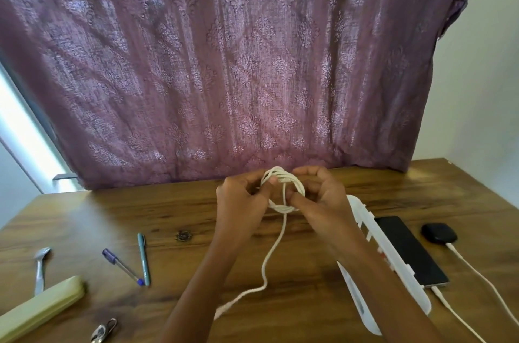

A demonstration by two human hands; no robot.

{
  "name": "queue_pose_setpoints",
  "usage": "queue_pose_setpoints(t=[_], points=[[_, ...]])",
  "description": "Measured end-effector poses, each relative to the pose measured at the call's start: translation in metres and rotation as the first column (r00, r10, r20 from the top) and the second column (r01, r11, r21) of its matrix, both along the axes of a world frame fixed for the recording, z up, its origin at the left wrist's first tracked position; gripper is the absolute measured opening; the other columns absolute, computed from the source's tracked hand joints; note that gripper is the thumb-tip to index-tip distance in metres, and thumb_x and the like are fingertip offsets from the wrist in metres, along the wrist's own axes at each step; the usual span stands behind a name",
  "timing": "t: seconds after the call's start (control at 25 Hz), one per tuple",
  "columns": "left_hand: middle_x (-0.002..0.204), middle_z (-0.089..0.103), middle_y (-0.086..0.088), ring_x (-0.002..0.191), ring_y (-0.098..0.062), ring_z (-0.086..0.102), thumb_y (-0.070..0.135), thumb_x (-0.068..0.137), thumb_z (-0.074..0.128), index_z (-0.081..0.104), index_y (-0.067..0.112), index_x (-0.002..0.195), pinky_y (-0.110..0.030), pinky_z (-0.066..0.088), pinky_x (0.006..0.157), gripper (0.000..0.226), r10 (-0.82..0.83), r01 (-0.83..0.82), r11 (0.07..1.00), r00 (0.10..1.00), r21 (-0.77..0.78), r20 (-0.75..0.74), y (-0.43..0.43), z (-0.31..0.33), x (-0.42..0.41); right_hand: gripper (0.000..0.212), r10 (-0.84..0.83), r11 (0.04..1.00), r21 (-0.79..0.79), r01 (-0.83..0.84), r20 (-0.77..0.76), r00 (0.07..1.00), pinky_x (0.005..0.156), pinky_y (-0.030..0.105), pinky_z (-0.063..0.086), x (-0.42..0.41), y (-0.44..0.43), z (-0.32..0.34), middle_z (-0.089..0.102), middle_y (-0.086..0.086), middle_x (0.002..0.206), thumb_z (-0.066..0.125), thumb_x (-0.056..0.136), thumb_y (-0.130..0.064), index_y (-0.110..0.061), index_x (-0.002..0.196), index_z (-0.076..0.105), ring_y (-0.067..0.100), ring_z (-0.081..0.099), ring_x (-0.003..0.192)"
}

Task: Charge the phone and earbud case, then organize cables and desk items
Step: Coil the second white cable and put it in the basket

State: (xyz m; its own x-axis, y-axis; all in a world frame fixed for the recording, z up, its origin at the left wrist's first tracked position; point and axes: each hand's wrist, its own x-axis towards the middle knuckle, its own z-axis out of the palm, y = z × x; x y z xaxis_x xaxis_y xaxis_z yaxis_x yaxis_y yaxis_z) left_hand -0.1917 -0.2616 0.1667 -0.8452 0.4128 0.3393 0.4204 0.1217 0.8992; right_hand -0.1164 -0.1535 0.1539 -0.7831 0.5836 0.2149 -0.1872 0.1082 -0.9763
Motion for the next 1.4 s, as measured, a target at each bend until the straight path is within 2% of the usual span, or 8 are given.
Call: queue_pose_setpoints(t=[0.24, 0.44, 0.56, 0.84, 0.92, 1.0, 1.12, 1.4], points=[[0.09, 0.075, -0.001, 0.089, -0.015, 0.069, 0.015, 0.085, 0.063, 0.073, 0.022, 0.098, -0.035, 0.054, 0.083, 0.017, -0.155, 0.139, 0.986, 0.966, 0.093, 0.204, 0.003, -0.006, -0.005, 0.047, 0.133, 0.986, -0.092, -0.142, -0.094, 0.987, 0.071, 0.031, 0.056, 0.001, 0.005, 0.004, 0.066, 0.014, 0.087, 0.06, 0.076, 0.018, -0.015, 0.106, 0.048, 0.017, 0.066, 0.078], [0.084, 0.074, -0.005, 0.075, -0.015, 0.071, 0.011, 0.085, 0.063, 0.072, 0.013, 0.101, -0.024, 0.055, 0.06, 0.018, -0.14, 0.098, 0.983, 0.95, 0.158, 0.28, 0.01, 0.001, -0.005, 0.041, 0.172, 0.973, -0.13, -0.189, -0.133, 0.976, 0.069, 0.03, 0.057, 0.001, 0.008, 0.01, 0.071, 0.007, 0.077, 0.06, 0.076, 0.017, -0.013, 0.103, 0.051, 0.019, 0.068, 0.073], [0.086, 0.074, -0.005, 0.078, -0.015, 0.07, 0.011, 0.085, 0.063, 0.071, 0.014, 0.101, -0.027, 0.056, 0.066, 0.019, -0.115, 0.082, 0.984, 0.97, 0.16, 0.214, 0.013, 0.006, -0.007, 0.038, 0.177, 0.955, -0.203, -0.218, -0.203, 0.963, 0.065, 0.024, 0.055, -0.003, 0.009, 0.014, 0.071, 0.005, 0.07, 0.069, 0.067, 0.009, -0.012, 0.093, 0.051, 0.015, 0.068, 0.067], [0.085, 0.073, 0.007, 0.08, 0.0, 0.067, 0.014, 0.084, 0.065, 0.072, 0.019, 0.101, -0.022, 0.055, 0.076, 0.019, -0.008, -0.011, 0.992, 0.989, 0.128, 0.15, 0.015, 0.012, -0.007, 0.059, 0.337, 0.683, -0.482, -0.549, -0.458, 0.823, 0.07, 0.028, 0.057, -0.007, 0.012, 0.014, 0.071, 0.011, 0.081, 0.084, 0.05, -0.004, -0.009, 0.101, 0.054, 0.018, 0.069, 0.076], [0.079, 0.07, 0.015, 0.071, 0.006, 0.065, 0.013, 0.084, 0.065, 0.073, 0.019, 0.098, -0.013, 0.052, 0.068, 0.017, 0.037, -0.057, 0.991, 0.987, 0.123, 0.157, 0.014, 0.011, -0.008, 0.05, 0.321, 0.812, -0.378, -0.444, -0.346, 0.882, 0.074, 0.028, 0.057, -0.008, 0.009, 0.019, 0.073, 0.009, 0.088, 0.075, 0.063, -0.003, -0.015, 0.107, 0.057, 0.018, 0.069, 0.082], [0.074, 0.07, 0.015, 0.066, 0.006, 0.064, 0.015, 0.084, 0.066, 0.073, 0.02, 0.096, -0.013, 0.052, 0.065, 0.015, 0.07, -0.094, 0.989, 0.979, 0.116, 0.194, 0.013, 0.005, -0.01, 0.044, 0.168, 0.985, 0.064, -0.16, -0.147, 0.975, 0.078, 0.03, 0.056, -0.01, 0.006, 0.022, 0.072, 0.002, 0.094, 0.075, 0.069, -0.012, -0.026, 0.108, 0.062, 0.016, 0.067, 0.088], [0.073, 0.073, 0.008, 0.072, -0.004, 0.068, 0.023, 0.082, 0.069, 0.074, 0.025, 0.087, -0.03, 0.057, 0.075, 0.007, 0.134, -0.164, 0.978, 0.968, 0.128, 0.21, 0.01, -0.001, -0.01, 0.027, -0.302, 0.714, 0.591, 0.374, -0.222, 0.927, 0.07, 0.021, 0.048, -0.009, 0.001, 0.018, 0.058, -0.005, 0.088, 0.08, 0.069, -0.023, -0.019, 0.092, 0.067, 0.01, 0.058, 0.078], [0.074, 0.074, 0.005, 0.074, -0.005, 0.069, 0.028, 0.083, 0.067, 0.074, 0.022, 0.092, -0.034, 0.057, 0.075, 0.014, 0.246, -0.273, 0.947, 0.955, 0.168, 0.166, 0.012, 0.001, -0.004, 0.004, -0.329, 0.803, 0.465, 0.372, -0.174, 0.928, 0.059, 0.008, 0.037, -0.006, -0.02, 0.01, 0.056, -0.001, 0.078, 0.067, 0.081, -0.015, -0.014, 0.078, 0.065, 0.006, 0.052, 0.064]])
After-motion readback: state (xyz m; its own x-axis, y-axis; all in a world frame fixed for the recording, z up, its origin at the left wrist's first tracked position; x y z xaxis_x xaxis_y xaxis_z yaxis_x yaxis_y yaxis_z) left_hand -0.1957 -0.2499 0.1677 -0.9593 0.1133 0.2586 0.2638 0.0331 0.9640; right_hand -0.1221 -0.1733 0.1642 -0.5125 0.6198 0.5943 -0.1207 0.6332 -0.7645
